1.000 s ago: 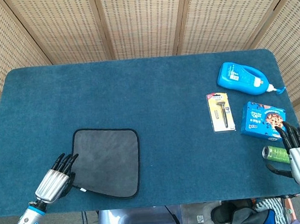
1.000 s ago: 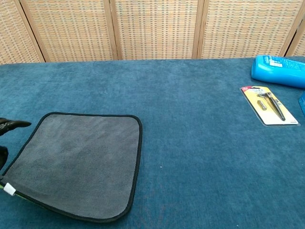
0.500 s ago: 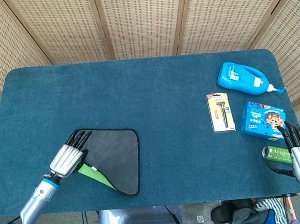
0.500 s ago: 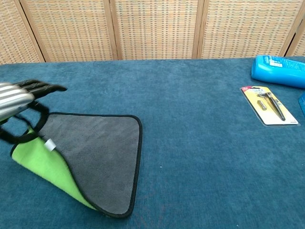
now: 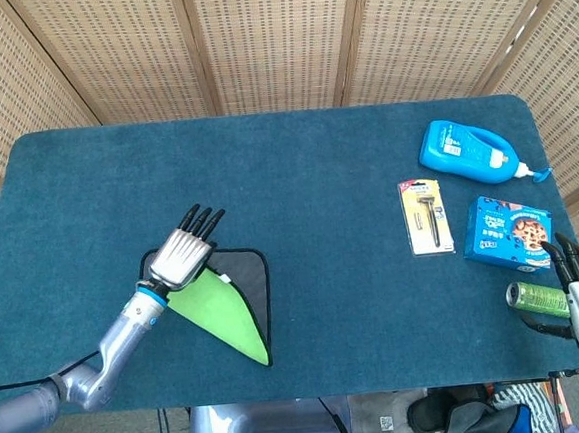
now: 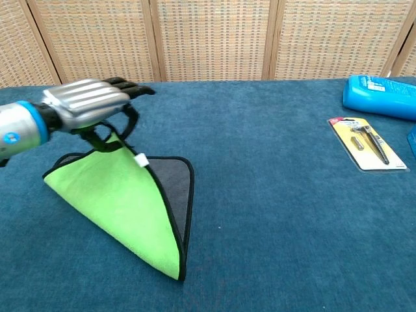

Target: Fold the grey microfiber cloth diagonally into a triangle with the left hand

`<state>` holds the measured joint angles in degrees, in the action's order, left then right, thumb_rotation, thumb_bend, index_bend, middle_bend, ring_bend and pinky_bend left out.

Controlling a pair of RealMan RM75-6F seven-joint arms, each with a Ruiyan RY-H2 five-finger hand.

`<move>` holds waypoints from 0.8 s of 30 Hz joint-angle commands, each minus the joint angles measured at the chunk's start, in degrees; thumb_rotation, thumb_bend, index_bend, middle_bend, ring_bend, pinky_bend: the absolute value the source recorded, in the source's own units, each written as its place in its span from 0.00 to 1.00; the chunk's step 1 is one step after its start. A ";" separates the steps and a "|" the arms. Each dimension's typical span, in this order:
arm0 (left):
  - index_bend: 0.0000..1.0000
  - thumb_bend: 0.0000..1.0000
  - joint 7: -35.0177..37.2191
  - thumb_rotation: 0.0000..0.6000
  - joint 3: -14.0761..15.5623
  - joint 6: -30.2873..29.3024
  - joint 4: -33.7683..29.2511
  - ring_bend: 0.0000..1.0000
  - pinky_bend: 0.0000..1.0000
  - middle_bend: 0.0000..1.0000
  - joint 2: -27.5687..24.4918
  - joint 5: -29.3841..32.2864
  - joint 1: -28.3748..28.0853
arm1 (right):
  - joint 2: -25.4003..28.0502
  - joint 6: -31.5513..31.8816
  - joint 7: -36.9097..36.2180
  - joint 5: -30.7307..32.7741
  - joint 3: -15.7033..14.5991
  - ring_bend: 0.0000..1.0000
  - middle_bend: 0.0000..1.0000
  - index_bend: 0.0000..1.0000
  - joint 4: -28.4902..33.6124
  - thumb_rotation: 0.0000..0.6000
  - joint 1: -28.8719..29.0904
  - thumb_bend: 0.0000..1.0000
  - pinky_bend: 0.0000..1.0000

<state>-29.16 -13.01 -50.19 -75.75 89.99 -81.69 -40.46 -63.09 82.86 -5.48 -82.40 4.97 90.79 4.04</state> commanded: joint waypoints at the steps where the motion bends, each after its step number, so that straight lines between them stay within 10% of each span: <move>1: 0.66 0.49 -0.58 1.00 -0.47 1.80 2.69 0.00 0.00 0.00 3.05 1.20 -3.08 | 0.00 -0.21 -0.74 0.32 0.18 0.00 0.00 0.05 -0.49 1.00 0.04 0.00 0.00; 24: 0.66 0.49 -0.88 1.00 3.24 -0.61 6.39 0.00 0.00 0.00 7.15 1.07 -6.45 | 0.28 0.57 -1.18 -0.52 0.06 0.00 0.00 0.05 0.12 1.00 -0.23 0.00 0.00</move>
<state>-30.08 -9.75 -50.51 -69.54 96.99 -80.66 -46.92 -62.81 83.43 -6.66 -82.93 5.02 90.91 3.81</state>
